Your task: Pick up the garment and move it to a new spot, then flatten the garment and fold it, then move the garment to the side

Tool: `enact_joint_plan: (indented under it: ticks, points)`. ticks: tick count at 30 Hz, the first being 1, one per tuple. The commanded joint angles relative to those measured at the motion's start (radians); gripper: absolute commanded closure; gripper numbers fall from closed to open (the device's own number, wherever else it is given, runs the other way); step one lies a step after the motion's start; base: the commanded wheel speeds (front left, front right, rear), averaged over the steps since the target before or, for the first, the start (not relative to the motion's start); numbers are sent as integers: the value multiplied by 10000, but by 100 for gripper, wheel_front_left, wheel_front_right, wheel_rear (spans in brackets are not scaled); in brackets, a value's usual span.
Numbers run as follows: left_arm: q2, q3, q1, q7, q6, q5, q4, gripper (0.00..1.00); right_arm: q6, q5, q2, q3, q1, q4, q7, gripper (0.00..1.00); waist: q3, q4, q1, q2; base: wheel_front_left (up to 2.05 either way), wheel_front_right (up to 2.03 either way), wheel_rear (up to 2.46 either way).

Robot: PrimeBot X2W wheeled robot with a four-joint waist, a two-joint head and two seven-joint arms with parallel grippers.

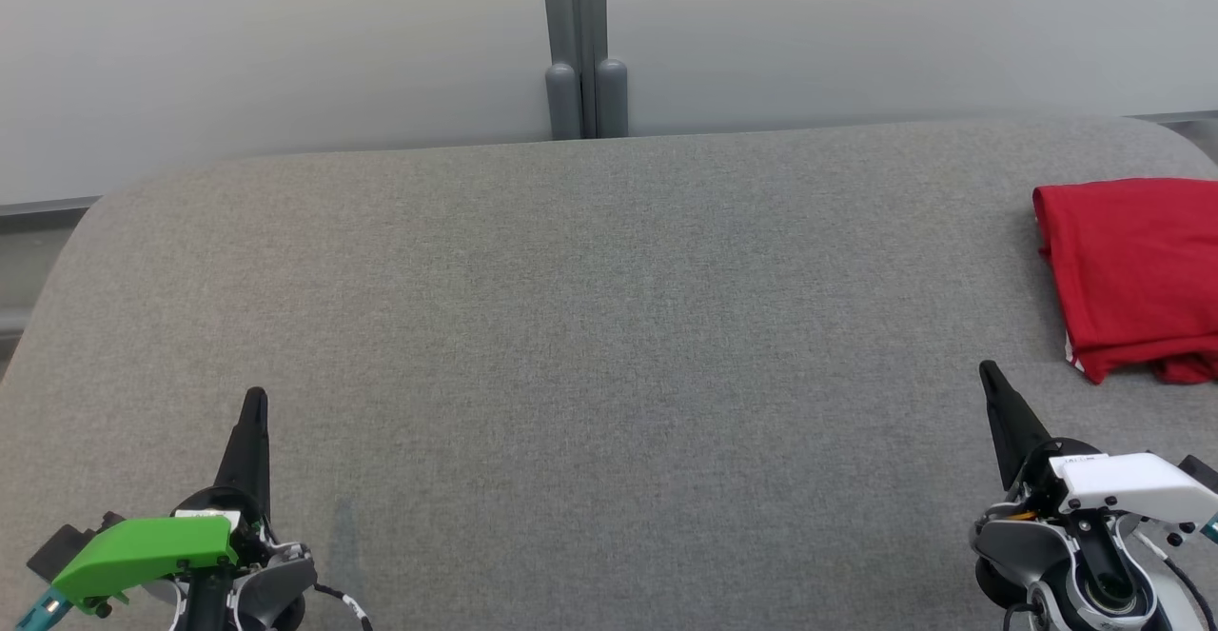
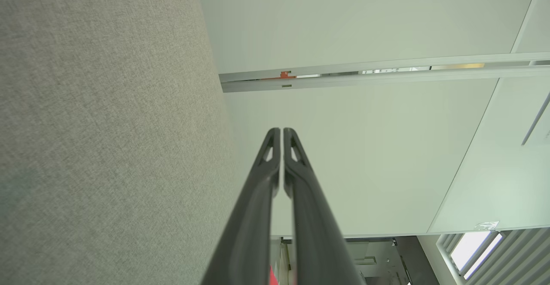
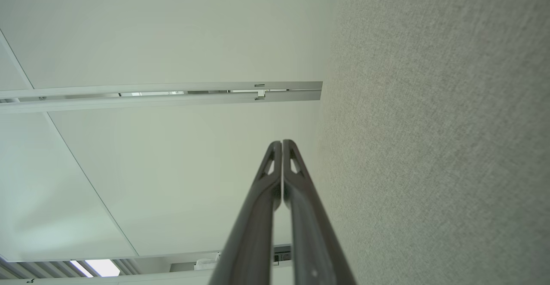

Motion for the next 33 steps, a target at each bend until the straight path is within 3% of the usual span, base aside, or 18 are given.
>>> enact_joint_plan:
  ticks: [1,33]
  points:
    - [73,49,-166,82,-34,-210,-47,100,4,200,0,-32,-70,-71,72,100,0,2,0,0,0,0,0]
    - [74,58,-152,118,-36,-354,-49,100,4,398,3,-41,-68,-74,119,100,1,4,0,0,0,0,0]
